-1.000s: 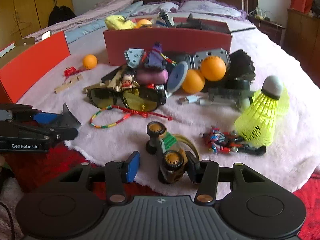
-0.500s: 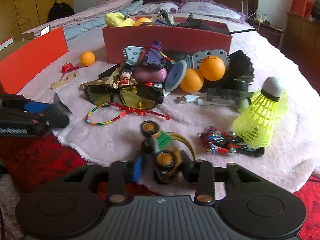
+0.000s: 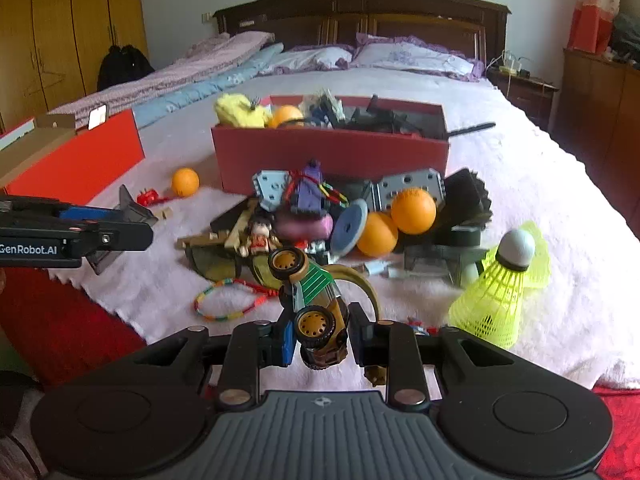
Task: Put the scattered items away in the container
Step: 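Carry car and case over the red box and open both tools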
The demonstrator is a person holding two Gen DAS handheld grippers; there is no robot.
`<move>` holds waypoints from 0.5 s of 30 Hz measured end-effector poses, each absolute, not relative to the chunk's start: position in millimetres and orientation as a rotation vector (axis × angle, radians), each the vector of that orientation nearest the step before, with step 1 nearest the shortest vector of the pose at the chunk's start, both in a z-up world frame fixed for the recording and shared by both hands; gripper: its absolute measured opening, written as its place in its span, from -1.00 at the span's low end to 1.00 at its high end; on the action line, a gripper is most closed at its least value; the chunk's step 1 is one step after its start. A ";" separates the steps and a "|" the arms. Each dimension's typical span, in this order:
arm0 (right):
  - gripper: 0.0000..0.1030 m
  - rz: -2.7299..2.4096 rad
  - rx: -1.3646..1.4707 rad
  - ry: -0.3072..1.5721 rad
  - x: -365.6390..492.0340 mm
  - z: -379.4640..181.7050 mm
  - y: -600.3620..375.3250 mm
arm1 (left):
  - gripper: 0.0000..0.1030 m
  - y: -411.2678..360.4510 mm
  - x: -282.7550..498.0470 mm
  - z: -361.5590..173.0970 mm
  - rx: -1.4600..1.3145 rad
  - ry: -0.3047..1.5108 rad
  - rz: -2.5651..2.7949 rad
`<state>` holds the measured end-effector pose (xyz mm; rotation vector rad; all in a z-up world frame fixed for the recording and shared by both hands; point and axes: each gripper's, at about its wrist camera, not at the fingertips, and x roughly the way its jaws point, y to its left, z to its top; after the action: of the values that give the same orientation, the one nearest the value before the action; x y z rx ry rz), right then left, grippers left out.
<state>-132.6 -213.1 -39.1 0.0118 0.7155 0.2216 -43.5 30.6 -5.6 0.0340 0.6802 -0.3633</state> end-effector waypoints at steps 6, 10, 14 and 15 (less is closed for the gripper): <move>-0.45 0.227 0.008 0.680 -119.4 -25.4 -211.7 | -0.04 24.2 -18.7 6.0 0.030 0.653 -0.377; -0.45 0.227 0.012 0.655 -104.6 -14.9 -213.2 | -0.04 16.2 3.4 13.7 0.040 0.625 -0.380; -0.45 0.214 0.011 0.639 -86.8 -6.5 -215.8 | -0.04 8.0 27.2 23.5 0.059 0.591 -0.382; -0.45 0.212 0.011 0.635 -81.8 -4.3 -216.9 | -0.04 5.9 33.1 26.0 0.063 0.583 -0.383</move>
<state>-81.8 -216.9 -4.3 0.0113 0.6346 0.2118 33.1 5.9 26.0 0.0634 0.5825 -0.3829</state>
